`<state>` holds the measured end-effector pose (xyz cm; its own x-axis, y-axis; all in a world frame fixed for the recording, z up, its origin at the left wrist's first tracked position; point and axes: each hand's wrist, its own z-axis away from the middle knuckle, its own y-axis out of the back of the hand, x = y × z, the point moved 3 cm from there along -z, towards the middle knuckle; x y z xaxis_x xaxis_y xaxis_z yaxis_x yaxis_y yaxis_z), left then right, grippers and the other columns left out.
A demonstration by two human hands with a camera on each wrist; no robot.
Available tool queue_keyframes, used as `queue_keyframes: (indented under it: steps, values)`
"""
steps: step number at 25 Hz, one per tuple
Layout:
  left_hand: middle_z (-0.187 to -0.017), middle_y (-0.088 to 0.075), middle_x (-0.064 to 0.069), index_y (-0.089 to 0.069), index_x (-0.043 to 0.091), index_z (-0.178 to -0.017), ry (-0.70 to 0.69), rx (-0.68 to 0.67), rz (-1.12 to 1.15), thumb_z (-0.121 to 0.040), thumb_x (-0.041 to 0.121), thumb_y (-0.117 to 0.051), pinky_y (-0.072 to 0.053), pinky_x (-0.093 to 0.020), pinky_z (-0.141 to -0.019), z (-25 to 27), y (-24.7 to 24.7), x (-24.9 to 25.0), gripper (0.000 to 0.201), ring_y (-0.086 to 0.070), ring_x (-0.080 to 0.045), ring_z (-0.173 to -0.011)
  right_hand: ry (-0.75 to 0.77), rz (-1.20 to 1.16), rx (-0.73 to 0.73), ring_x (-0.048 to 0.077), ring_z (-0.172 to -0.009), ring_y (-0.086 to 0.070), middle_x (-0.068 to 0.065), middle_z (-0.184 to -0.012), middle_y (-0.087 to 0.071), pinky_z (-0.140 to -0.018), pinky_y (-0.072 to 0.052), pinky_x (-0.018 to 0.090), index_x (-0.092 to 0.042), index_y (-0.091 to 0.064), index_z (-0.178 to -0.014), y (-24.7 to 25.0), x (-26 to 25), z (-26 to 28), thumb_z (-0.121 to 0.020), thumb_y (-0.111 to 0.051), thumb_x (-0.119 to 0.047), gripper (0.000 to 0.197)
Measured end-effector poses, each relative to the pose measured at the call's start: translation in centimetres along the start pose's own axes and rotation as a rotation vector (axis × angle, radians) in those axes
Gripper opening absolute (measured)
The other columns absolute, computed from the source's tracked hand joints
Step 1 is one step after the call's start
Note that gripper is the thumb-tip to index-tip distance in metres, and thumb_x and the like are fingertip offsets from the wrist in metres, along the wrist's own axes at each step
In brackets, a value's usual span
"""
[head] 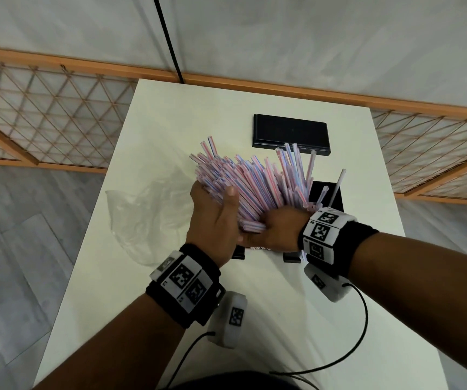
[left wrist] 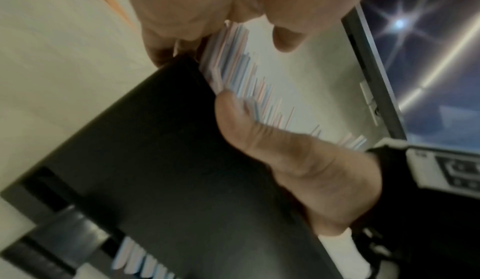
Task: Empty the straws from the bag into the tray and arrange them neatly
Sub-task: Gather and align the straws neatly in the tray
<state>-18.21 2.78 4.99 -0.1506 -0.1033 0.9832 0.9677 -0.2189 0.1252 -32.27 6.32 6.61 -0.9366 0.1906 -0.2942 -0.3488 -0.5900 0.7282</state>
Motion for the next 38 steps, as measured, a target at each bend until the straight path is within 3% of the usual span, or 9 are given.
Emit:
queue_keyframes:
  steps: [4, 9, 14, 17, 22, 26, 30, 34, 38]
  values:
    - [-0.14, -0.05, -0.002, -0.02, 0.021, -0.144, -0.061, -0.096, -0.163, -0.082, 0.01, -0.075, -0.046, -0.041, -0.109, 0.2, 0.0, -1.0, 0.084, -0.055, -0.018, -0.127, 0.028, 0.096, 0.174, 0.021, -0.064, -0.058, 0.004, -0.072, -0.062, -0.072, -0.051, 0.03, -0.024, -0.056, -0.076, -0.7, 0.0, 0.0, -0.079, -0.055, -0.072, 0.048]
    - [-0.132, -0.043, 0.009, -0.015, 0.012, -0.152, 0.058, -0.061, -0.187, -0.079, 0.008, -0.082, -0.052, -0.045, -0.103, 0.2, 1.0, -1.1, 0.099, -0.059, -0.017, -0.116, 0.153, 0.097, 0.276, 0.029, -0.11, -0.057, 0.006, -0.122, -0.056, -0.088, -0.05, 0.039, -0.016, -0.043, -0.129, -1.8, 0.1, 3.8, -0.086, -0.06, -0.052, 0.059]
    - [-0.127, -0.039, 0.011, -0.02, 0.007, -0.149, 0.041, -0.041, -0.172, -0.076, 0.011, -0.085, -0.051, -0.041, -0.103, 0.4, 1.1, 0.2, 0.097, -0.054, 0.0, -0.104, 0.239, 0.105, 0.236, 0.025, -0.121, -0.055, 0.003, -0.132, -0.058, -0.099, -0.044, 0.032, -0.017, -0.047, -0.136, -1.0, 2.8, 7.2, -0.091, -0.057, -0.041, 0.052]
    - [-0.146, -0.035, -0.005, -0.021, 0.002, -0.15, -0.091, 0.065, -0.36, -0.073, 0.018, -0.086, -0.037, -0.049, -0.115, 0.6, 1.8, 1.8, 0.101, -0.042, -0.02, -0.134, 0.292, 0.158, 0.267, 0.013, -0.132, -0.044, -0.002, -0.15, -0.047, -0.106, -0.024, 0.013, -0.018, -0.048, -0.141, 0.9, 3.5, 8.6, -0.092, -0.062, -0.033, 0.053]
    - [-0.118, -0.048, -0.006, -0.051, 0.0, -0.124, -0.603, -0.02, -0.469, -0.064, 0.007, -0.075, -0.044, -0.019, -0.093, 2.6, 0.4, 6.9, 0.066, -0.057, -0.023, -0.095, 0.272, 0.233, 0.178, 0.021, -0.08, -0.063, 0.0, -0.085, -0.069, -0.07, -0.05, 0.033, -0.023, -0.068, -0.088, 3.6, 2.2, 9.9, -0.085, -0.058, -0.035, 0.016]
    - [-0.126, -0.05, -0.002, -0.046, 0.016, -0.135, -0.389, -0.446, -0.569, -0.069, 0.016, -0.079, -0.044, -0.012, -0.081, 3.3, -1.9, 6.6, 0.073, -0.051, -0.003, -0.071, 0.171, 0.05, 0.359, 0.011, -0.062, -0.06, -0.007, -0.064, -0.063, -0.061, -0.049, 0.031, -0.025, -0.062, -0.069, 8.4, 2.6, 14.2, -0.08, -0.059, -0.028, 0.012]
    - [-0.133, -0.045, 0.0, -0.033, 0.033, -0.143, -0.252, -0.617, -0.775, -0.07, 0.041, -0.085, -0.051, -0.039, -0.094, 3.0, -3.9, 5.6, 0.09, -0.059, -0.023, -0.111, -0.099, 0.026, 0.409, 0.0, -0.068, -0.061, -0.016, -0.081, -0.068, -0.064, -0.042, 0.017, -0.033, -0.062, -0.083, 9.3, 6.8, 16.0, -0.082, -0.065, -0.032, 0.004]
    - [-0.136, -0.046, -0.005, -0.025, 0.034, -0.151, -0.246, -0.723, -0.814, -0.067, 0.044, -0.089, -0.045, -0.034, -0.097, 3.3, -6.3, 5.3, 0.106, -0.053, -0.027, -0.119, -0.299, -0.042, 0.129, 0.002, -0.086, -0.057, -0.011, -0.099, -0.065, -0.079, -0.046, 0.03, -0.038, -0.044, -0.114, 4.9, 9.1, 15.2, -0.066, -0.052, -0.084, 0.068]
    - [-0.137, -0.052, -0.012, -0.022, 0.03, -0.157, -0.296, -0.784, -0.784, -0.072, 0.033, -0.089, -0.042, -0.035, -0.1, 4.0, -8.8, 5.1, 0.109, -0.051, -0.03, -0.124, -0.229, -0.037, 0.194, 0.015, -0.082, -0.062, -0.007, -0.086, -0.068, -0.074, -0.05, 0.032, -0.025, -0.043, -0.125, 1.2, 9.4, 12.7, -0.074, -0.077, -0.05, 0.066]
